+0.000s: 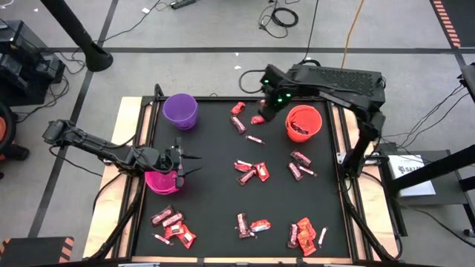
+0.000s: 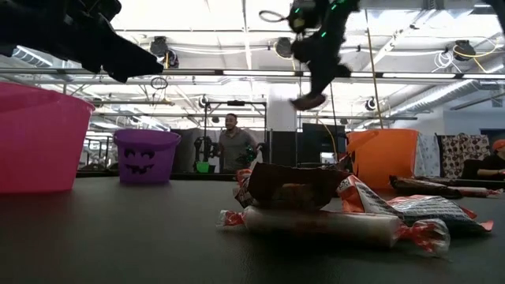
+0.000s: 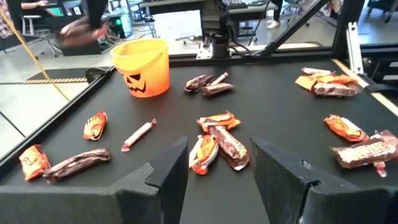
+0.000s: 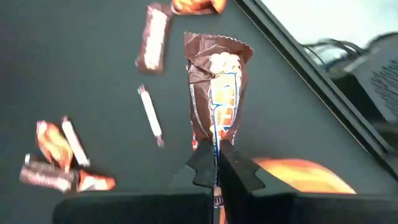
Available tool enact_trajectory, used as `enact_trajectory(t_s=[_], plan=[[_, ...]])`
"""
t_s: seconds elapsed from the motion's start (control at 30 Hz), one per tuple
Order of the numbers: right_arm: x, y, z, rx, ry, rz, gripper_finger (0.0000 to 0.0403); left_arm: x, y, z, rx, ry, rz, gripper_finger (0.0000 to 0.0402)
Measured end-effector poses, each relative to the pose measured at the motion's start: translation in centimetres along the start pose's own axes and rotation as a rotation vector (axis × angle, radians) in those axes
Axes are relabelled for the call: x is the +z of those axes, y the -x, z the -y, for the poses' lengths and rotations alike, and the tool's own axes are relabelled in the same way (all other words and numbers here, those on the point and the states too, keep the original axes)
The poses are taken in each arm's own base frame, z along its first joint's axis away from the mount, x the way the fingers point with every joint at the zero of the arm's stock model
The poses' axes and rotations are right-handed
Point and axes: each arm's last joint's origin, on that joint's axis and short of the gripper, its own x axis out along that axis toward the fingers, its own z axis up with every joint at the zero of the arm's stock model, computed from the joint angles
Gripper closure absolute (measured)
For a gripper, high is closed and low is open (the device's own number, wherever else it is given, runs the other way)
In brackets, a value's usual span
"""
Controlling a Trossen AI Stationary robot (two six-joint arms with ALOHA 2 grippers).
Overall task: Sort candy by brand, put in halloween buckets
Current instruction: Put the brown candy into the orange bucket
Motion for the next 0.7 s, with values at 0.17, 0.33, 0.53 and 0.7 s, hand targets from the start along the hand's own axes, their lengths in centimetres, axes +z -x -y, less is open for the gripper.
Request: enact_trajectory(t_s=[0.17,0.33,0.53,0.7], plan=[[-2.6,3.1,0.7,-0.082,-0.058,-0.037,0.04,0.1,0.0,0.1,-0.019,0.021,0.011,0.0226],[-5.7,3.2,1.0,-0.15,-0.105,-0.063,0.0399,0.1,0.1,0.4,-0.052,0.025,0.011,0.0226],[-9.1,0.8,2.3,-0.252,-0.142,-0.155,0.0399,0.1,0.1,0.7,-0.069,0.021,0.007,0.0226],[-10.3,-1.7,3.0,-0.279,-0.153,-0.218,0.0399,0.2,0.1,0.7,-0.071,0.026,0.027,0.0226]])
